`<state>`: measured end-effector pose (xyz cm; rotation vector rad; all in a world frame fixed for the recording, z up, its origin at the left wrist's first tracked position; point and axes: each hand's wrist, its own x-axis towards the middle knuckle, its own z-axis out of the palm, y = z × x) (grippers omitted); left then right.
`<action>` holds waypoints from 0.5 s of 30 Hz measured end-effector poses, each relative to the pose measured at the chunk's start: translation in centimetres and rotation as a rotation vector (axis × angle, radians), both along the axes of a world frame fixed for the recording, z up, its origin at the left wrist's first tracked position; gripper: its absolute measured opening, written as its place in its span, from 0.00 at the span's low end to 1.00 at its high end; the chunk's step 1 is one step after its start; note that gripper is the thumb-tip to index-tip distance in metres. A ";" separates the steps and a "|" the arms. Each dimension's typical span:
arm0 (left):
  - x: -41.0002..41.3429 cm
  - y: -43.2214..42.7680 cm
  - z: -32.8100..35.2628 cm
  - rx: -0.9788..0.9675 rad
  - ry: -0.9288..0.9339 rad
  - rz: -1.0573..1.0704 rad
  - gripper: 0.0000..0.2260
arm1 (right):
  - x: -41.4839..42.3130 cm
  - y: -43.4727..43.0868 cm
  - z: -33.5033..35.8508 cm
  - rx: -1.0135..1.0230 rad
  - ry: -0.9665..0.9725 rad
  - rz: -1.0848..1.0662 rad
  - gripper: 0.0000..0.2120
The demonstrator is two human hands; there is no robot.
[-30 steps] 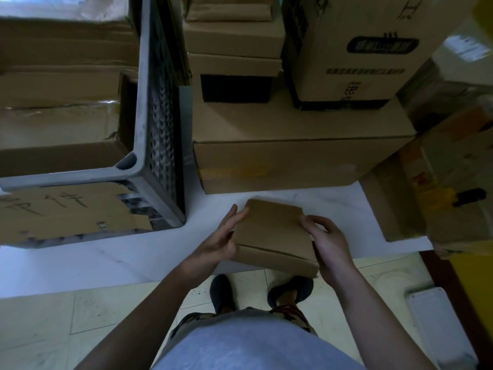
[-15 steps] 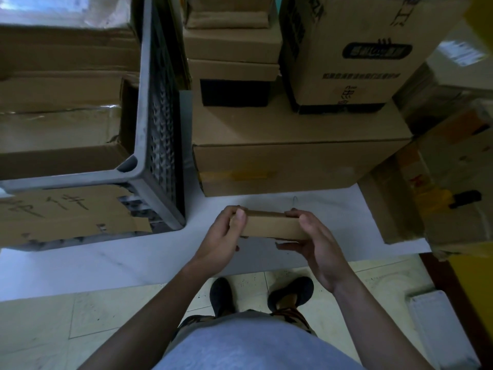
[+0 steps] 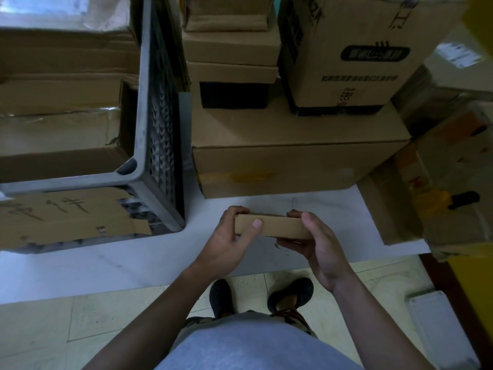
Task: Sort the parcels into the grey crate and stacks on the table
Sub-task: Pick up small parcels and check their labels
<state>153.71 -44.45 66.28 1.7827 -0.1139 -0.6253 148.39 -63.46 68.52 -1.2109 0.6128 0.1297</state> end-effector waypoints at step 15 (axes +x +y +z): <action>-0.4 1.0 1.4 -0.011 -0.038 -0.037 0.25 | 0.0 1.3 2.4 0.048 0.053 0.033 0.28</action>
